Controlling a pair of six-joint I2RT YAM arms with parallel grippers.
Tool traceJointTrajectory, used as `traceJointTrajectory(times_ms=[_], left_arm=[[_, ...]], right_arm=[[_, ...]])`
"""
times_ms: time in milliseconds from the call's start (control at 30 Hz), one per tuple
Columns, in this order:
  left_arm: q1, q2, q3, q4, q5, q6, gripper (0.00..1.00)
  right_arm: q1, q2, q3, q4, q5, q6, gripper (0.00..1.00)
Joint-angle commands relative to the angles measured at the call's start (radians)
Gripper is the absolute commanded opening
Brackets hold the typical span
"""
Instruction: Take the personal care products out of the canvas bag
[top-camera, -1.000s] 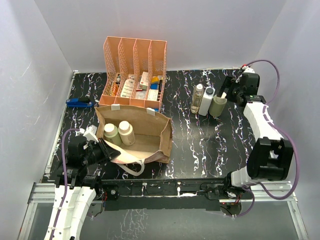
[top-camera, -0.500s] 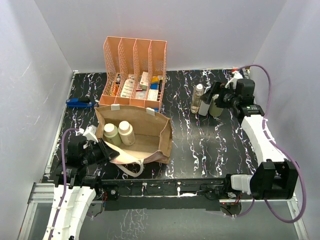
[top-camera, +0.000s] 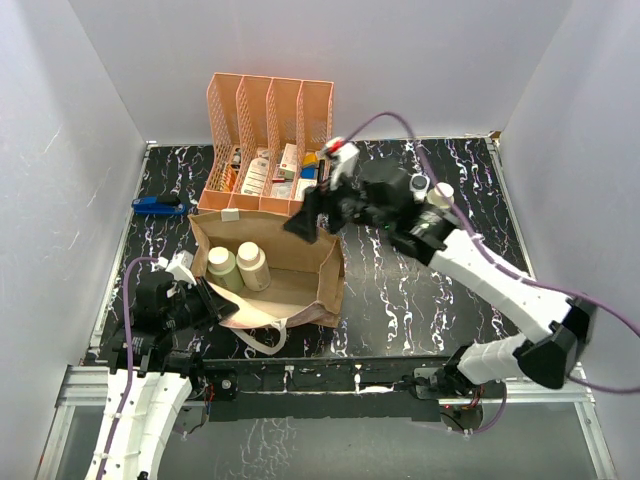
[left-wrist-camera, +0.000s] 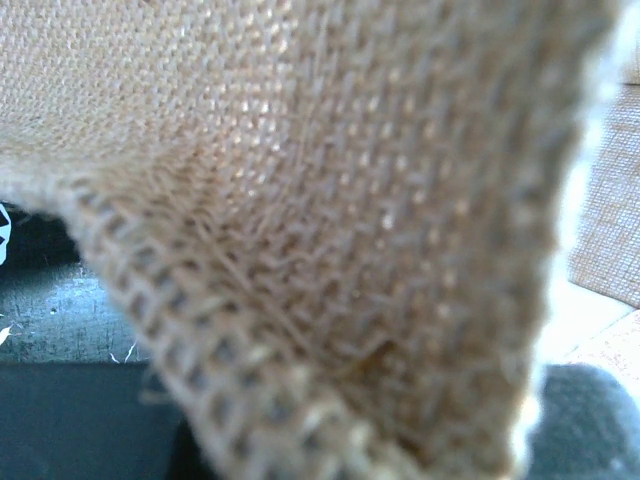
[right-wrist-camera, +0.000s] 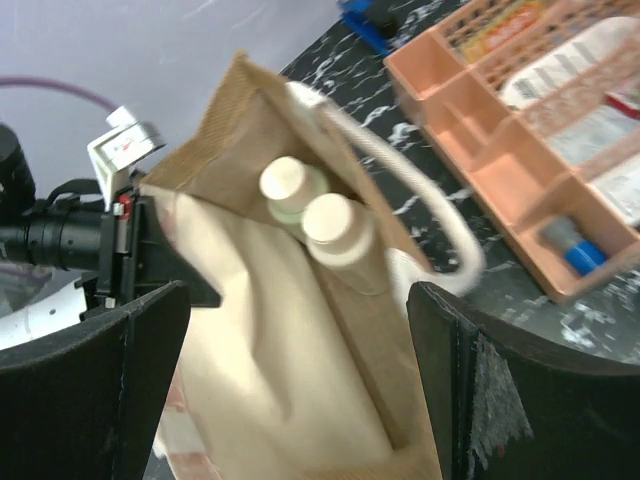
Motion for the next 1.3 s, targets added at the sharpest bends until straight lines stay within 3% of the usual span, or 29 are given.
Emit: traceJointTrajectory(times_ms=[0, 200, 500, 700, 1267], left_arm=[[-0.001, 0.015, 0.013, -0.035, -0.021, 0.005, 0.02], [0.003, 0.009, 0.011, -0.032, -0.018, 0.006, 0.02], [0.018, -0.007, 0.007, -0.026, -0.007, 0.008, 0.02], [0.020, -0.008, 0.004, -0.025, -0.001, 0.010, 0.01], [0.023, -0.008, 0.002, -0.021, 0.002, 0.009, 0.02]], right_arm=[[0.209, 0.134, 0.117, -0.032, 0.215, -0.067, 0.93], [0.372, 0.356, 0.252, -0.143, 0.417, -0.134, 0.92], [0.398, 0.617, 0.377, -0.204, 0.574, -0.180, 0.91], [0.398, 0.732, 0.453, -0.224, 0.613, -0.203, 0.94], [0.398, 0.842, 0.539, -0.181, 0.607, -0.213, 0.96]])
